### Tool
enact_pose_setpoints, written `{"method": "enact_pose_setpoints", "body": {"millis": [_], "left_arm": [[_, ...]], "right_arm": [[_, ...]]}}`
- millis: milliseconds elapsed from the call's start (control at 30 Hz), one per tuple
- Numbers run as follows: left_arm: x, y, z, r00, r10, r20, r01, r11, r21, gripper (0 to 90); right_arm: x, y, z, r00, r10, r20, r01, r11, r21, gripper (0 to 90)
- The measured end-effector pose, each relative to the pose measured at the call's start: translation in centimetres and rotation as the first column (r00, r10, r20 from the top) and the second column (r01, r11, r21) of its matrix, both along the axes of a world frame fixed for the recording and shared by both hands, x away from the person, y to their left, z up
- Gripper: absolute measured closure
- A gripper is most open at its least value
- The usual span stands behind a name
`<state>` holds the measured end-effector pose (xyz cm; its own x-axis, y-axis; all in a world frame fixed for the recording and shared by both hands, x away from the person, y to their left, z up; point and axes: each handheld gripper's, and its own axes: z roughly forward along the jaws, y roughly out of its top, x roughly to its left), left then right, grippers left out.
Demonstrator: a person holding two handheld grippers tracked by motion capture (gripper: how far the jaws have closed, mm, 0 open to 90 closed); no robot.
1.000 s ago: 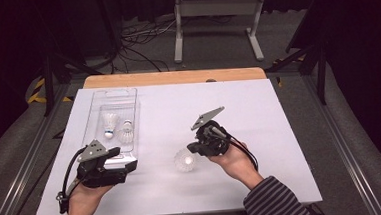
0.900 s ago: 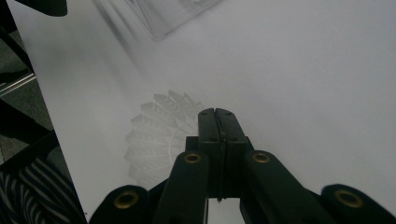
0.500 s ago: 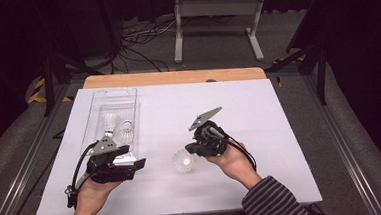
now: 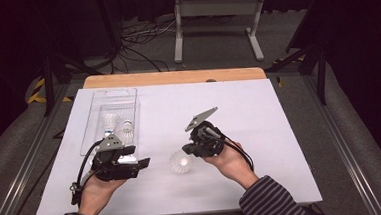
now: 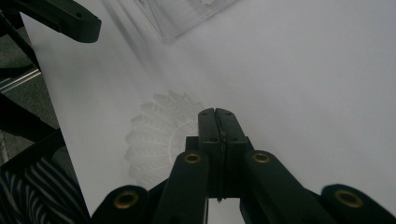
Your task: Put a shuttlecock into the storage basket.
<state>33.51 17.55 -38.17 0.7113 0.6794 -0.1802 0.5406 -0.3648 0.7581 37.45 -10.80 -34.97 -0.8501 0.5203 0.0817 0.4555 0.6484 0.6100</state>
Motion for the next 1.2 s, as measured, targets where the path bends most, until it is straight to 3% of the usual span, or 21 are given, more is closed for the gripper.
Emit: {"method": "enact_pose_setpoints", "body": {"millis": [700, 1200], "left_arm": [[0.4, -1.6, 0.5, 0.9987, -0.038, -0.033, 0.038, 0.9993, 0.001, 38.4], [0.6, -2.9, 0.7, 0.994, -0.089, -0.064, 0.09, 0.9959, 0.015, 45.6]], "right_arm": [[-0.1, 1.2, 0.2, 0.9997, 0.024, 0.0, -0.024, 1.0, -0.001, 90.0], [-0.2, 2.3, 0.2, 0.9986, 0.053, 0.001, -0.053, 0.999, -0.005, 90.0]]}}
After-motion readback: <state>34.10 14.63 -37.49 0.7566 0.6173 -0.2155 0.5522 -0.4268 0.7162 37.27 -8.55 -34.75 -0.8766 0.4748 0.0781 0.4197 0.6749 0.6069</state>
